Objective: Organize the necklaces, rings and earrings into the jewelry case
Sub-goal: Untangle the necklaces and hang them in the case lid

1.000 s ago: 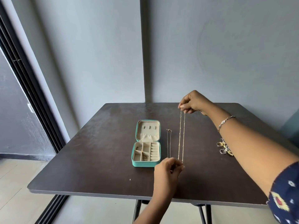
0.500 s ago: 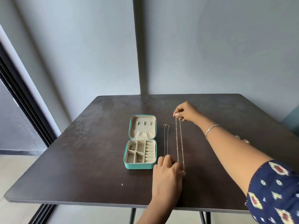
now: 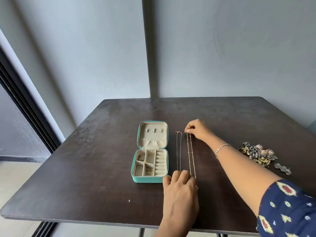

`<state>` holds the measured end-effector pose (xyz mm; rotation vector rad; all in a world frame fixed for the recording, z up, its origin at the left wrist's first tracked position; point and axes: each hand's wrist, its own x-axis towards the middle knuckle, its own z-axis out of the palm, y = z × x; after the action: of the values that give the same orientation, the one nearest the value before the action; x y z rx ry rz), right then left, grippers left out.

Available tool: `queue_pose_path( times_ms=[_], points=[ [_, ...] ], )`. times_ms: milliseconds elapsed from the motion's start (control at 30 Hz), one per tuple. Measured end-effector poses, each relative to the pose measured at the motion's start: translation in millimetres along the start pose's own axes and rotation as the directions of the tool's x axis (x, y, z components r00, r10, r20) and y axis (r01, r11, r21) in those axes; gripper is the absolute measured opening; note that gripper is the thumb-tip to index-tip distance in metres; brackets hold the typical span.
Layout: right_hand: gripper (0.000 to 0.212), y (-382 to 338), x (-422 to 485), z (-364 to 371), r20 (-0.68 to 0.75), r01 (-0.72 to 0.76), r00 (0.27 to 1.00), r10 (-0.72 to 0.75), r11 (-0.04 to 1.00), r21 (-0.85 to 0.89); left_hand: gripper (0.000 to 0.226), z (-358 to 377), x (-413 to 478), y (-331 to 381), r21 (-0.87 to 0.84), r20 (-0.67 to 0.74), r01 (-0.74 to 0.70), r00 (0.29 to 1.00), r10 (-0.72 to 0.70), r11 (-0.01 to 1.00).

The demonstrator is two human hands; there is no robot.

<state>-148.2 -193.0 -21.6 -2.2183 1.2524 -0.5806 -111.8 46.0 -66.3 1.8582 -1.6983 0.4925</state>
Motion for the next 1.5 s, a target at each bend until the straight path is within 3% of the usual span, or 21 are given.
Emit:
queue_pose_path(
  times_ms=[500, 733, 900, 1100, 1267, 1333, 1500],
  points=[
    [0.009, 10, 2, 10, -0.066, 0.013, 0.998, -0.008, 0.997, 0.071, 0.014, -1, 1, 0, -0.023, 0.016, -0.008, 1.000, 0.008, 1.000],
    [0.007, 5, -5, 2, -0.017, -0.041, 0.999, 0.046, 0.966, 0.256, 0.020, -6, 1, -1, -0.056, 0.003, 0.043, 0.999, -0.043, 0.998],
    [0.005, -4, -21, -3, -0.113, 0.083, 0.992, -0.061, 0.976, 0.200, 0.010, -11, 0, -1, -0.110, -0.106, 0.093, 0.989, -0.105, 0.990],
    [0.012, -44, -53, -10, -0.168, 0.260, 0.959, -0.229, 0.947, 0.191, 0.007, -21, -3, -15, -0.282, -0.202, 0.293, 0.913, -0.355, 0.914],
    [0.017, -84, -76, -6, -0.037, 0.334, 0.942, -0.334, 0.921, 0.199, 0.021, -40, 5, -57, -0.314, -0.247, 0.450, 0.812, -0.529, 0.836],
    [0.022, -98, -82, 2, 0.053, 0.339, 0.933, -0.356, 0.919, 0.199, 0.015, -45, 9, -76, -0.330, -0.216, 0.518, 0.772, -0.597, 0.789],
    [0.006, -120, -95, 25, 0.195, 0.341, 0.917, -0.348, 0.938, 0.066, 0.003, -49, 4, -103, -0.339, -0.097, 0.616, 0.729, -0.677, 0.711]
  ],
)
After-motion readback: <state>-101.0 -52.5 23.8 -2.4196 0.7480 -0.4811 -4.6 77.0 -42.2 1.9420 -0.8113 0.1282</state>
